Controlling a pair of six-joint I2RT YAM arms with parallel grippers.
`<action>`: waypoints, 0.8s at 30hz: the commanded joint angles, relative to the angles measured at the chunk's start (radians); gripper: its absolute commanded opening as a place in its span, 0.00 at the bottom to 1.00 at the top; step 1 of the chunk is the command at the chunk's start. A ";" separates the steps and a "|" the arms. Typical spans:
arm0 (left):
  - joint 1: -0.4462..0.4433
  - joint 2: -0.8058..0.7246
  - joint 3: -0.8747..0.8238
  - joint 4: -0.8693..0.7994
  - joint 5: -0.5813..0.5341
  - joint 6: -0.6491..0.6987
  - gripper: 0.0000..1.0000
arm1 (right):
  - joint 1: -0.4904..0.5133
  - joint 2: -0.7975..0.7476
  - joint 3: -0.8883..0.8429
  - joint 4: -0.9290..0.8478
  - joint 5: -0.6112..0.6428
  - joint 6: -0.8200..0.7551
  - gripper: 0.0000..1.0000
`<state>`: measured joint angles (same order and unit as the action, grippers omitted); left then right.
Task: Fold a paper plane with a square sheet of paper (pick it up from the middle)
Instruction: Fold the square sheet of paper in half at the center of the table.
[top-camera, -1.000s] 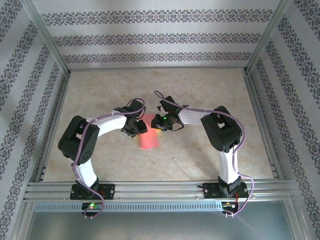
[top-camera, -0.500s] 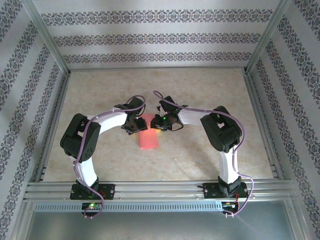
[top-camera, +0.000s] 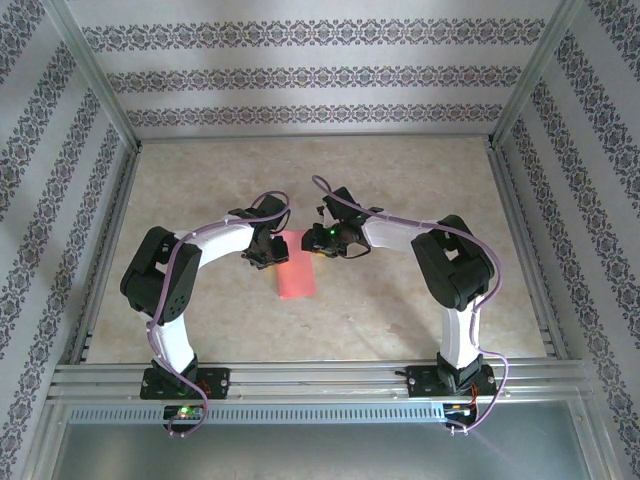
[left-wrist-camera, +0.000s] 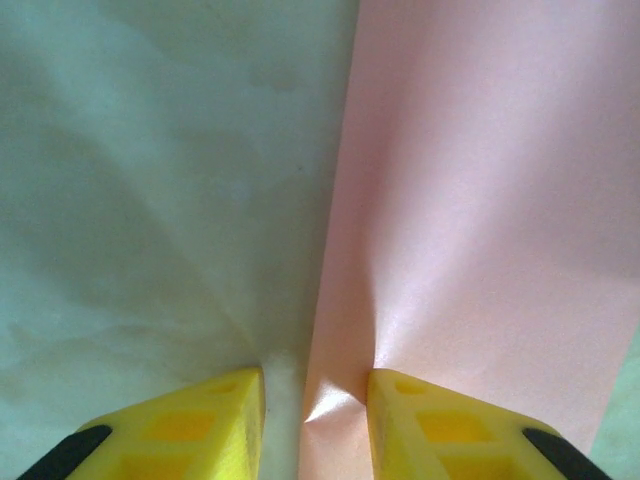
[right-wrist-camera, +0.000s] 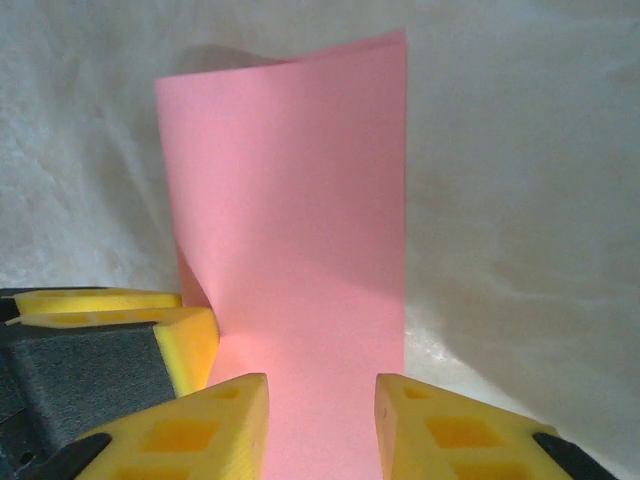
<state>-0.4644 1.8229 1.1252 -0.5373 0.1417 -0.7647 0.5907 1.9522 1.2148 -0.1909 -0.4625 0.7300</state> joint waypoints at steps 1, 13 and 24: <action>0.007 0.024 -0.013 -0.010 -0.024 -0.004 0.32 | -0.011 -0.018 -0.026 -0.011 0.036 0.000 0.34; 0.007 0.039 -0.006 -0.006 -0.014 -0.005 0.33 | -0.023 -0.038 -0.043 -0.005 0.076 0.030 0.34; 0.007 0.053 0.005 -0.018 -0.005 0.010 0.40 | -0.042 -0.052 -0.071 0.037 0.037 0.049 0.33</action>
<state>-0.4644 1.8320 1.1313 -0.5381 0.1463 -0.7639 0.5514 1.9244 1.1545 -0.1730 -0.4084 0.7643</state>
